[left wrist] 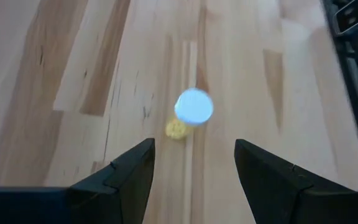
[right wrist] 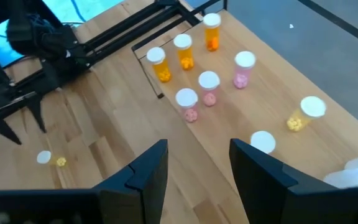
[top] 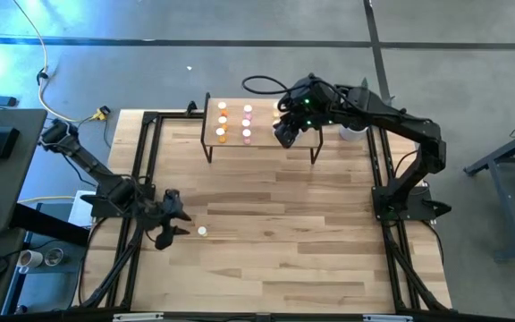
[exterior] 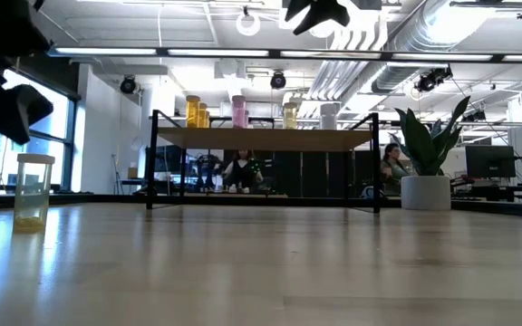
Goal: Pick and place medicine bottles onto shelf by color
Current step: Put the yellow pill bottle on the shelf aligned with the other yellow pill bottles
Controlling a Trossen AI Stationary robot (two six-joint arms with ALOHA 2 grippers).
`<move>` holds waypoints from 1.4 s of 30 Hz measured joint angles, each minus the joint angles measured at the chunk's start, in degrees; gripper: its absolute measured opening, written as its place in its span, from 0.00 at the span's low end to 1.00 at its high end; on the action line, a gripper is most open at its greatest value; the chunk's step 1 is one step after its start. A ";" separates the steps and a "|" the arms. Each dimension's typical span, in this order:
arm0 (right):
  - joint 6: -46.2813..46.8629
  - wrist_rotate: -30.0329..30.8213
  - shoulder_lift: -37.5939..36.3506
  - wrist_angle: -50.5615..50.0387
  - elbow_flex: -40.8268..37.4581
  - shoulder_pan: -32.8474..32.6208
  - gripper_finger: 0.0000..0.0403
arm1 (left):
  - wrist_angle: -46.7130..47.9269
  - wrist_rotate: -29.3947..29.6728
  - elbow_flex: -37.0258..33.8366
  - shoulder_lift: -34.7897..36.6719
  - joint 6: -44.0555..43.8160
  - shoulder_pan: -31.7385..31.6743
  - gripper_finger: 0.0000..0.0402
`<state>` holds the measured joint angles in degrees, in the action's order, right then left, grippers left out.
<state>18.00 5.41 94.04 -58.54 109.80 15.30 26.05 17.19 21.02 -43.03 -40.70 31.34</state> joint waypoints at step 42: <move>-0.04 0.39 0.00 1.04 0.00 -2.24 0.40 | -35.63 14.31 -7.37 -34.00 -7.17 5.19 0.52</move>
<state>17.96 5.80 94.04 -57.51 109.80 13.06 -9.58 31.49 13.65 -77.03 -47.87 36.53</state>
